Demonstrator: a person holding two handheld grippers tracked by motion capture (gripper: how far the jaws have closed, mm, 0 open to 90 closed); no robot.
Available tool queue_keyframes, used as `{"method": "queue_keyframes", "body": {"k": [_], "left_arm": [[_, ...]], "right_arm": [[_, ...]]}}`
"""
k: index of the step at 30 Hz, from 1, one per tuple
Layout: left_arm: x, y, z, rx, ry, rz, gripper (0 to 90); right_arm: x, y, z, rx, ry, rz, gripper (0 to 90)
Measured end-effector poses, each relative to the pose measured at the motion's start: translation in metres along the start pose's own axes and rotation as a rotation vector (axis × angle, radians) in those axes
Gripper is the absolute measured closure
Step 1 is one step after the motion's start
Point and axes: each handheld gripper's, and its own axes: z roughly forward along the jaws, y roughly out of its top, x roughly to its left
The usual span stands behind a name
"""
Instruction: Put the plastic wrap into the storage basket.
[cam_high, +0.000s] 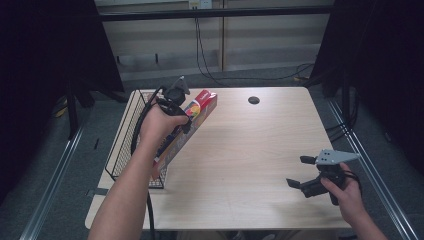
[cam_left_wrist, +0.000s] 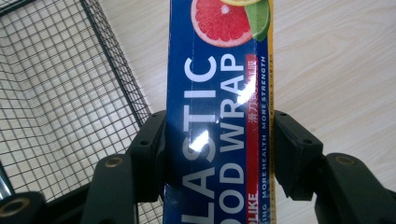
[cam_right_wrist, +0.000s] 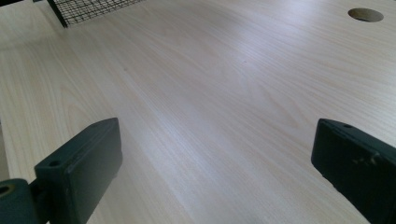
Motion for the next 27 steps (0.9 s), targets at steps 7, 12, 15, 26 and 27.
{"method": "queue_keyframes", "body": {"k": [7, 12, 15, 26, 27], "left_arm": [[0.007, -0.004, -0.006, -0.001, 0.013, -0.019, 44.2], [0.011, -0.006, -0.008, 0.0, 0.013, -0.032, 44.2], [0.012, -0.007, -0.009, 0.001, 0.016, -0.043, 44.2], [0.021, -0.015, -0.012, -0.004, 0.027, -0.079, 44.2], [0.023, -0.016, -0.012, -0.004, 0.024, -0.079, 44.2]], "right_arm": [[0.0, 0.0, 0.0, -0.001, -0.001, 0.0, 1.6], [0.0, 0.0, 0.0, 0.004, -0.003, 0.0, 1.6], [0.0, 0.0, 0.0, 0.005, -0.004, -0.001, 1.6], [0.001, 0.0, 0.0, 0.004, -0.006, 0.0, 1.6], [0.001, 0.0, 0.0, 0.004, -0.006, 0.0, 1.6]]}}
